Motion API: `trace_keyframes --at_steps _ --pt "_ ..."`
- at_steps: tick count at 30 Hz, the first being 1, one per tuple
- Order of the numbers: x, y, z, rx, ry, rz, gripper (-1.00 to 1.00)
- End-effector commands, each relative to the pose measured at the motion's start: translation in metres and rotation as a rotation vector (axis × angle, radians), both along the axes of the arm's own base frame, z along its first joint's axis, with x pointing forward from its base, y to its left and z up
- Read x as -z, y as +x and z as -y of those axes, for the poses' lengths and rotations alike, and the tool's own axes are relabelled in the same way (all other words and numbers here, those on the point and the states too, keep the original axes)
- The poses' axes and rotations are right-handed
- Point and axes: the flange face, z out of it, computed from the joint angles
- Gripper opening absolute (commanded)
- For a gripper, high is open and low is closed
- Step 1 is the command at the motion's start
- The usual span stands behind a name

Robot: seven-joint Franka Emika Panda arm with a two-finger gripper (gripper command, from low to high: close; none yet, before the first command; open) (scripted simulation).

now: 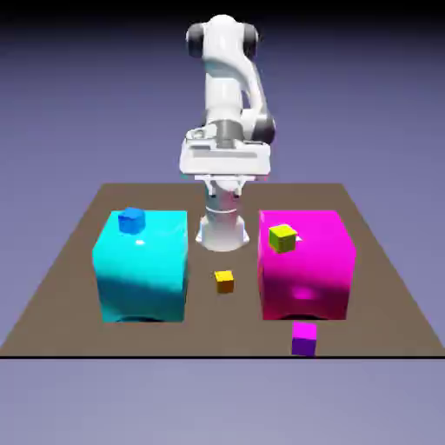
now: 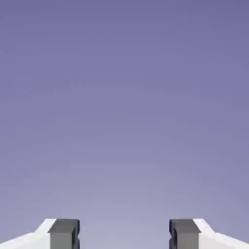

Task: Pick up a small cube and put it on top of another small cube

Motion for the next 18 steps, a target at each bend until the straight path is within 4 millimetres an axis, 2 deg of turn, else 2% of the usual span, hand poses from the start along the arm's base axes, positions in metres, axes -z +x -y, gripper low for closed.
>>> trace_keyframes --at_steps 1,9,18 --pt "0.004 0.008 -0.011 -0.058 -0.06 -0.034 0.0" --pt "0.058 0.063 -0.092 -0.542 -0.462 -0.304 0.0" --pt "0.125 0.096 -0.183 -1.155 -0.751 -0.534 0.0"
